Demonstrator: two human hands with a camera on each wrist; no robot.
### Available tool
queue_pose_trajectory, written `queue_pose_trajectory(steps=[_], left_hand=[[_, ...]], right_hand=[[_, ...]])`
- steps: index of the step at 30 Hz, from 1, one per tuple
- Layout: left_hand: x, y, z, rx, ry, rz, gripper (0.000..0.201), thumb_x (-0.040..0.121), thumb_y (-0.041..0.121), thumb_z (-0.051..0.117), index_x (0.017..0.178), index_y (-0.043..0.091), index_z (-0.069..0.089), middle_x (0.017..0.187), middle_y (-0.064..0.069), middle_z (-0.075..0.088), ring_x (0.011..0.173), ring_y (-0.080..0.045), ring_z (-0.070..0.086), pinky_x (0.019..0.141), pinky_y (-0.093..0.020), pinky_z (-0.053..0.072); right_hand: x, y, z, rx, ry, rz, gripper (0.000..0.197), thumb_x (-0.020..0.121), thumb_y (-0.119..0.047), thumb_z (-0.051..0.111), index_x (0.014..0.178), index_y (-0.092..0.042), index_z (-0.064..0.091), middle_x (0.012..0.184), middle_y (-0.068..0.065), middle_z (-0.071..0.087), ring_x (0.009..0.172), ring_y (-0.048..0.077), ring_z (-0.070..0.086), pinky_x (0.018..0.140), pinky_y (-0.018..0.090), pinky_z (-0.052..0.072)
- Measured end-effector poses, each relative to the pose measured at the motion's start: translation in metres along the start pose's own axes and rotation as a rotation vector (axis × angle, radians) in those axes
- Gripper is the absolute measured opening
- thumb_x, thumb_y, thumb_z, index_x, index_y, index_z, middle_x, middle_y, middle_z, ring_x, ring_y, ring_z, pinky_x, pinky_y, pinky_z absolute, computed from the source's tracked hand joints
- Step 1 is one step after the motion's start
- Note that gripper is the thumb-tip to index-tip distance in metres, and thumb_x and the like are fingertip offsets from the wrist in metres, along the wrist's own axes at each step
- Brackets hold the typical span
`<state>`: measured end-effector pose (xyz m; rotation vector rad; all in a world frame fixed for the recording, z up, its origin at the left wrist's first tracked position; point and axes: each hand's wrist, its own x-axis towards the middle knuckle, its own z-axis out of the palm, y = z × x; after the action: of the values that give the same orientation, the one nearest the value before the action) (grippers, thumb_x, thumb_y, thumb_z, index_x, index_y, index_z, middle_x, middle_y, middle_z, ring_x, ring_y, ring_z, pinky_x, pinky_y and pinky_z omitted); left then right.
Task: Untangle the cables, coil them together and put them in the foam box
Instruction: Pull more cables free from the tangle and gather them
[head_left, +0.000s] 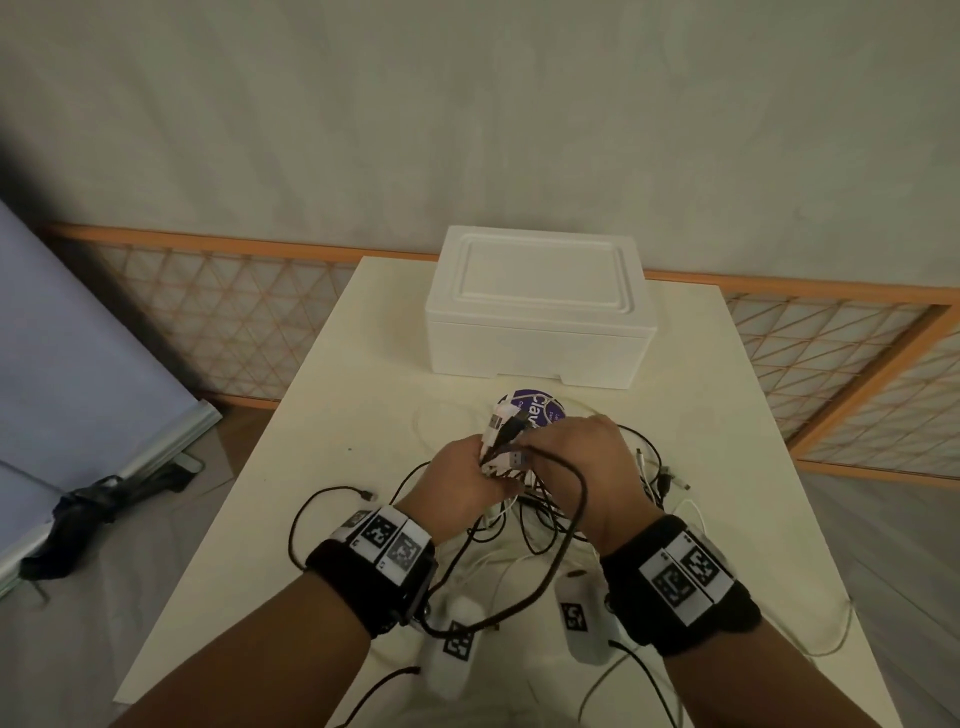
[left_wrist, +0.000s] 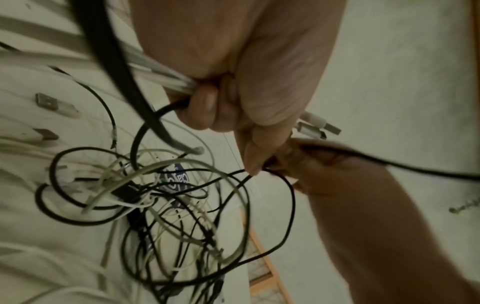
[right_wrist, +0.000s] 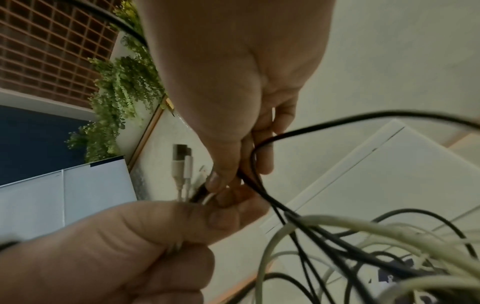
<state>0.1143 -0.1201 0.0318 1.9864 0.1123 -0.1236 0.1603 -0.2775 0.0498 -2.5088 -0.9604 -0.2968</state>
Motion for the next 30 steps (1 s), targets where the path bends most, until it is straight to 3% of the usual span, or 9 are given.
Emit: queue_pose_trajectory(steps=[6, 9, 12, 14, 17, 19, 23, 26, 30], left_hand=[[0.004, 0.003, 0.008, -0.112, 0.010, -0.029, 0.013, 0.084, 0.018, 0.070, 0.096, 0.022, 0.068, 0.086, 0.009, 0.072, 0.077, 0.003, 0.065, 0.070, -0.013, 0.047], [0.006, 0.004, 0.009, -0.021, -0.111, -0.080, 0.019, 0.089, 0.015, 0.063, 0.072, 0.024, 0.062, 0.056, 0.014, 0.064, 0.052, 0.010, 0.056, 0.056, -0.010, 0.040], [0.006, 0.002, 0.005, 0.012, -0.111, -0.092, 0.025, 0.092, 0.020, 0.057, 0.068, 0.020, 0.063, 0.057, 0.011, 0.066, 0.058, 0.000, 0.060, 0.057, -0.017, 0.045], [0.009, 0.001, 0.001, 0.010, -0.027, -0.084, 0.025, 0.092, 0.021, 0.057, 0.069, 0.015, 0.062, 0.061, 0.004, 0.064, 0.060, -0.012, 0.058, 0.057, -0.022, 0.044], [0.015, 0.002, -0.005, -0.006, 0.115, -0.093, 0.022, 0.090, 0.016, 0.058, 0.068, 0.019, 0.057, 0.064, 0.001, 0.058, 0.061, -0.014, 0.052, 0.058, -0.025, 0.038], [0.016, 0.004, -0.008, -0.021, 0.129, -0.085, 0.025, 0.091, 0.023, 0.059, 0.066, 0.021, 0.056, 0.061, 0.004, 0.055, 0.059, -0.012, 0.049, 0.057, -0.025, 0.036], [0.016, 0.007, -0.003, -0.058, 0.108, -0.072, 0.035, 0.090, 0.035, 0.062, 0.063, 0.015, 0.056, 0.052, 0.005, 0.052, 0.048, -0.009, 0.045, 0.055, -0.023, 0.038], [0.013, 0.009, 0.005, -0.058, 0.064, -0.043, 0.036, 0.091, 0.028, 0.062, 0.059, 0.013, 0.055, 0.050, 0.006, 0.054, 0.042, -0.003, 0.045, 0.051, -0.017, 0.036], [0.008, 0.011, 0.009, -0.086, 0.077, 0.051, 0.006, 0.089, 0.024, 0.065, 0.086, 0.018, 0.066, 0.073, 0.007, 0.068, 0.066, 0.000, 0.062, 0.066, -0.016, 0.046]], right_hand=[[-0.003, -0.001, 0.009, 0.305, -0.015, -0.020, 0.023, 0.079, -0.019, 0.049, 0.077, -0.009, 0.070, 0.071, 0.007, 0.068, 0.066, 0.020, 0.062, 0.062, 0.038, 0.054], [-0.002, -0.013, -0.001, 0.390, 0.009, -0.058, 0.017, 0.083, -0.019, 0.057, 0.081, -0.012, 0.072, 0.081, 0.000, 0.071, 0.083, 0.009, 0.057, 0.077, 0.010, 0.041], [0.002, -0.019, -0.001, 0.589, 0.142, 0.105, 0.008, 0.080, -0.010, 0.069, 0.087, -0.013, 0.074, 0.084, -0.005, 0.072, 0.086, 0.003, 0.061, 0.078, 0.004, 0.041], [0.001, -0.012, 0.010, 0.658, 0.150, 0.279, 0.017, 0.081, -0.013, 0.072, 0.096, -0.020, 0.070, 0.085, -0.017, 0.068, 0.085, -0.006, 0.061, 0.078, 0.008, 0.045], [-0.003, -0.001, 0.024, 0.882, 0.040, 0.464, 0.013, 0.083, -0.032, 0.066, 0.094, -0.039, 0.062, 0.086, -0.011, 0.066, 0.081, 0.011, 0.067, 0.074, 0.032, 0.057], [-0.006, 0.000, 0.031, 0.974, -0.054, 0.502, 0.010, 0.090, -0.027, 0.057, 0.098, -0.031, 0.061, 0.089, -0.007, 0.065, 0.082, 0.014, 0.066, 0.071, 0.029, 0.056], [-0.009, -0.002, 0.039, 0.619, -0.183, 0.406, 0.016, 0.091, -0.003, 0.051, 0.102, -0.011, 0.061, 0.094, 0.002, 0.064, 0.077, 0.006, 0.056, 0.070, 0.007, 0.041], [-0.001, -0.008, 0.035, 0.509, -0.264, 0.388, 0.016, 0.092, -0.002, 0.049, 0.095, 0.001, 0.065, 0.094, 0.012, 0.064, 0.084, 0.011, 0.053, 0.075, 0.008, 0.035], [0.006, -0.007, 0.028, 0.490, -0.073, 0.304, 0.013, 0.084, -0.007, 0.051, 0.076, -0.006, 0.061, 0.075, -0.008, 0.055, 0.062, -0.007, 0.048, 0.062, 0.006, 0.038]])
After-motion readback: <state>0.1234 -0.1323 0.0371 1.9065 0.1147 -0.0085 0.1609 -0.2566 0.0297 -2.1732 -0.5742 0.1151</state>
